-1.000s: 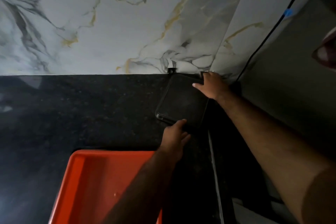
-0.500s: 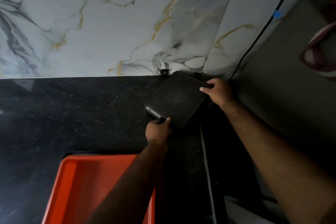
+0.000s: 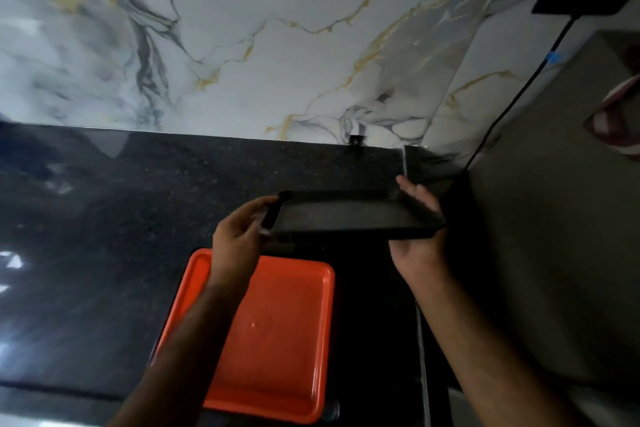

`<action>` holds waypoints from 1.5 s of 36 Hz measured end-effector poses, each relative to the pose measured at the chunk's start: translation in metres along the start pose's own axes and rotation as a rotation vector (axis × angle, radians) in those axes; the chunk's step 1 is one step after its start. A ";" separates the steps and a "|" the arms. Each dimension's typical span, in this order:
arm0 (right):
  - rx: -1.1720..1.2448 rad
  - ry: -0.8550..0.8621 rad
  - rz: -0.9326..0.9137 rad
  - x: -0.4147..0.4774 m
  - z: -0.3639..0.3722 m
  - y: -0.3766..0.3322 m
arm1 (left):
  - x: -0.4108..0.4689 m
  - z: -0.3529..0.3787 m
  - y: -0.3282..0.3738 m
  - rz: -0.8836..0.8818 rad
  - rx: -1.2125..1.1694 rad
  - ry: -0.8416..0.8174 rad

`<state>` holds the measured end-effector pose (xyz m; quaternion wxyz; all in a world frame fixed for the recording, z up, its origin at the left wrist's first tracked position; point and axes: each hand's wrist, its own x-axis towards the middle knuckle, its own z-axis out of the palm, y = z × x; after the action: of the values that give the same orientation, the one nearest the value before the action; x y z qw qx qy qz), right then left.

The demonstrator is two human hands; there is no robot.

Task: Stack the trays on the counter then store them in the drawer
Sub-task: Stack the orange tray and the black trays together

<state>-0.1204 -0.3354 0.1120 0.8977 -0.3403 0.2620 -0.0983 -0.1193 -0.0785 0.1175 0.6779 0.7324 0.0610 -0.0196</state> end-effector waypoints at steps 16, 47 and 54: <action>-0.921 0.069 0.051 -0.145 -0.040 0.117 | -0.095 -0.146 -0.061 -0.168 0.682 0.134; -2.059 -0.097 -0.437 -0.216 -0.035 0.227 | -0.118 -0.123 -0.089 -0.108 1.231 -0.154; -1.910 0.128 -0.668 -0.251 -0.121 0.185 | -0.203 -0.183 -0.147 0.097 1.052 0.225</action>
<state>-0.3979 -0.1753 0.0139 0.1611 -0.9657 0.1701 -0.1116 -0.3480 0.1016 0.0090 0.2092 0.9725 0.0814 0.0625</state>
